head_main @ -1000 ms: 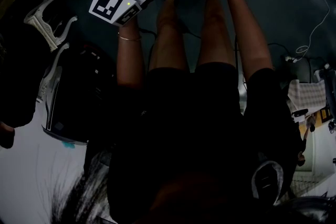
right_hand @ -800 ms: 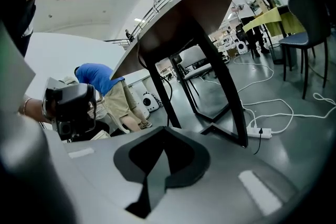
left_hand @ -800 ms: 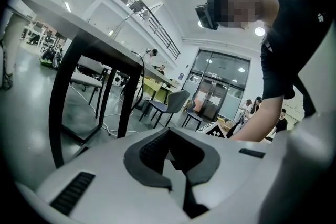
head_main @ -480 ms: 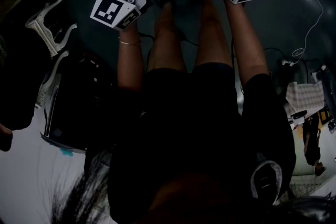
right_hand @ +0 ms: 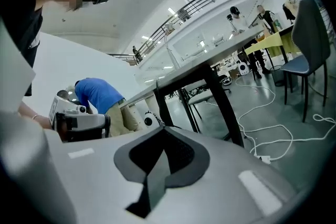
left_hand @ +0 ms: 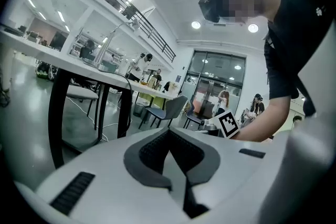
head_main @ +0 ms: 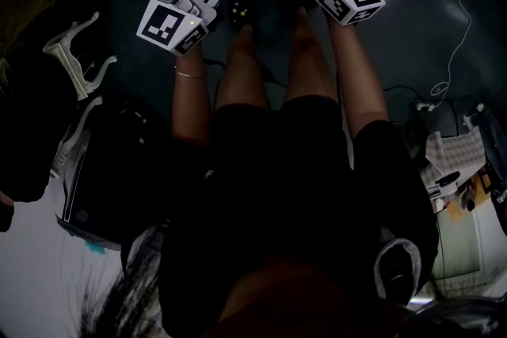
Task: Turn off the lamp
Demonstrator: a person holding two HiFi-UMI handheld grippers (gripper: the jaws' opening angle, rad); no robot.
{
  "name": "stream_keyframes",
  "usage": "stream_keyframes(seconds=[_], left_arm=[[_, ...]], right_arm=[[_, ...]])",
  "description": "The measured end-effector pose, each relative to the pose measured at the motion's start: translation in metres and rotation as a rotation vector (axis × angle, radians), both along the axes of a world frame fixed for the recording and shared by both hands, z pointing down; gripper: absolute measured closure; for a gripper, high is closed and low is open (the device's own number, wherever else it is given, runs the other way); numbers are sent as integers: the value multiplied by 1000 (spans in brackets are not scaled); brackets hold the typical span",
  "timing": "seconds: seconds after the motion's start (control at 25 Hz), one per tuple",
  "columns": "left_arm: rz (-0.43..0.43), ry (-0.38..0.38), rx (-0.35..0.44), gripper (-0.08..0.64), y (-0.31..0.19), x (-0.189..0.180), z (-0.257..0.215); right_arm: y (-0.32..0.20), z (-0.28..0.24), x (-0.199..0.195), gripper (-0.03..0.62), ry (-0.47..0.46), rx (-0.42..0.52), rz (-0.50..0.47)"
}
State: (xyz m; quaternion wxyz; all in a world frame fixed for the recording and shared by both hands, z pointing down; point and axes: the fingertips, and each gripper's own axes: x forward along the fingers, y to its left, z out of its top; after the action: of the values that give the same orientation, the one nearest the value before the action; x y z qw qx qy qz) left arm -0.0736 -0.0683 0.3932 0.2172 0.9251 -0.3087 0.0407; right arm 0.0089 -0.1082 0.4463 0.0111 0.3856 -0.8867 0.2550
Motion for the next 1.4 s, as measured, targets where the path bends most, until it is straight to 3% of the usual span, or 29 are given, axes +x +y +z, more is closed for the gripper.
stream_keyframes(seconds=[0.76,1.4], left_arm=[[-29,-14,64,554,-8,-5,-97],[24,1,182,554,-20,-10,-184]], right_arm=[[10,-137,11,592,-3,124,96],[9,-245,-14,591,-80,258,150]])
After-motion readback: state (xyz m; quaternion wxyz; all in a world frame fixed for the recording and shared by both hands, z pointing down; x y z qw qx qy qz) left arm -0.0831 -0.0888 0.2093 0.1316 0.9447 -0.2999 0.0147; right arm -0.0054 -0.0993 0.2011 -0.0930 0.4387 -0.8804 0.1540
